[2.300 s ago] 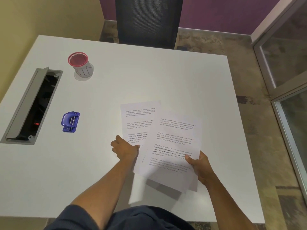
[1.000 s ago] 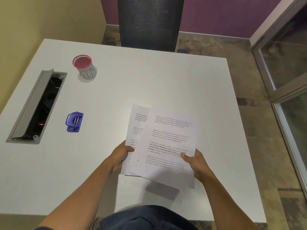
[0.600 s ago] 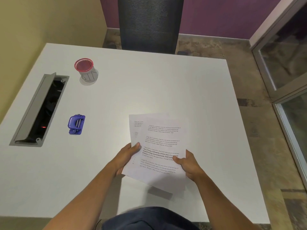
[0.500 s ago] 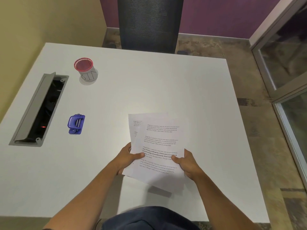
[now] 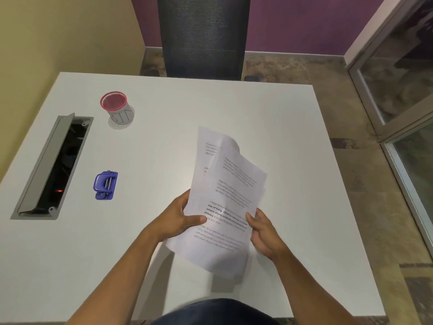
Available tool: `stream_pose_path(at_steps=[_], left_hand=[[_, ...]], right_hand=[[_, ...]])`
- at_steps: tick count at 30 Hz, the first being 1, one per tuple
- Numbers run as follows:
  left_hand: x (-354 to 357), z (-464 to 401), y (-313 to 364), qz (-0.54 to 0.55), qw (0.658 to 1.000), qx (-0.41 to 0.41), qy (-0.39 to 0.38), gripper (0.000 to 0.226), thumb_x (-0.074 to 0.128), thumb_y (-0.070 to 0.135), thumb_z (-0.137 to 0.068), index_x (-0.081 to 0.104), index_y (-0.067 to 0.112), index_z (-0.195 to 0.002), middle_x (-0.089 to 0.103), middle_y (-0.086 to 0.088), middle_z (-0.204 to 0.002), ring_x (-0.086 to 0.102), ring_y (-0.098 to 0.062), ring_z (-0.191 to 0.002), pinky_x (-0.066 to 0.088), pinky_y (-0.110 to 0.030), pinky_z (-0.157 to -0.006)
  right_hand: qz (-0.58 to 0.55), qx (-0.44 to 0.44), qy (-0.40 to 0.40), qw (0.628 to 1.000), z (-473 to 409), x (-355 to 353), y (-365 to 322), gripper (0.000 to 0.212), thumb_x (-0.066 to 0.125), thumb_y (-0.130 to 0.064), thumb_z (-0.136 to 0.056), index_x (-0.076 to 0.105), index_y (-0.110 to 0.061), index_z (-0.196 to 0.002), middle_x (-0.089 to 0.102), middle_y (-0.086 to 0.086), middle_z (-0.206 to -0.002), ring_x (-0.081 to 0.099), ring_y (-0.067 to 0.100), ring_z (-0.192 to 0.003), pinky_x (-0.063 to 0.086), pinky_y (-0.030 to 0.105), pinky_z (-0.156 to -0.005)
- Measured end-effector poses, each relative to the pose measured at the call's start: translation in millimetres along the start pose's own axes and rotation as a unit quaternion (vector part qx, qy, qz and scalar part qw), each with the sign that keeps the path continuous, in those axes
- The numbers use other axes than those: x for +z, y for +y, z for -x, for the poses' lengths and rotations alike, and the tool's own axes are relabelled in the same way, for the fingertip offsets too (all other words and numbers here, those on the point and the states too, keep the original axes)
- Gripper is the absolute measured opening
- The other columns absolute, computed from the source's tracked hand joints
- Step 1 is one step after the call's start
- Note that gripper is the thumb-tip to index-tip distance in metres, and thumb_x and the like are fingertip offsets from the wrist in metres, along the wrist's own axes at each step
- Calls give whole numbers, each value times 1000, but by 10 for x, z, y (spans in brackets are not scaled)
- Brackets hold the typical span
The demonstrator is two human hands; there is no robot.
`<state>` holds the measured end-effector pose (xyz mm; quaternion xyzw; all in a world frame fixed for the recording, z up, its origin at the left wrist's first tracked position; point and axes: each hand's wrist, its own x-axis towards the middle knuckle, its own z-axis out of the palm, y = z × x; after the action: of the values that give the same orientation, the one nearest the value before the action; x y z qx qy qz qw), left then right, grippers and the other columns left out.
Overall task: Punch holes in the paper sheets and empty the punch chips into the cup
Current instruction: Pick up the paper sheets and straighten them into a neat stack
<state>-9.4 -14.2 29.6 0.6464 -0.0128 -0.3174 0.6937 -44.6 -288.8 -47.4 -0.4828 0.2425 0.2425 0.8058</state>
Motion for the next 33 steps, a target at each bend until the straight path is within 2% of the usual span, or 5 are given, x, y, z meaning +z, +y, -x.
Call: stream_pose_path(at_steps=[10,14,19,24,33], left_hand=[[-148,41,-58,2,1000,-11,16,69,76,3,-81,45,20,-140,62,-6,-135,58,-31,-126,49,-49,-100],[-124,50,-97,-10,997,-9,82,65,69,-16,-81,44,16,-132,73,8,-115,71,-12,-104,57,-20,-77],[-117,-52,89,-73,982,57,164,61,80,-4,-76,54,34,-116,74,15,-106,72,-6,-97,56,-17,-74],[-158,-129,313,-39,963,136,228,43,83,21,-71,60,34,-104,76,2,-104,73,-19,-97,60,-32,-82],[-85,-220,348,-78,935,176,297,45,82,25,-71,62,50,-102,72,18,-103,70,-9,-98,55,-20,-83]], right_hand=[[6,-28,-40,999,13,39,-225,49,61,1,-91,49,-5,-139,58,21,-137,55,40,-126,38,60,-108],[120,-94,8,988,24,123,-476,43,66,6,-87,62,-16,-123,70,12,-123,68,29,-111,56,45,-92],[163,-197,31,966,96,347,-921,36,68,6,-85,67,-23,-107,77,1,-105,74,20,-94,58,25,-70],[207,-265,41,941,157,464,-1256,32,71,5,-84,68,-20,-103,78,-12,-98,73,11,-94,57,20,-78],[240,-291,58,924,123,485,-1203,40,67,9,-85,64,-26,-104,75,-13,-99,70,8,-95,55,20,-82]])
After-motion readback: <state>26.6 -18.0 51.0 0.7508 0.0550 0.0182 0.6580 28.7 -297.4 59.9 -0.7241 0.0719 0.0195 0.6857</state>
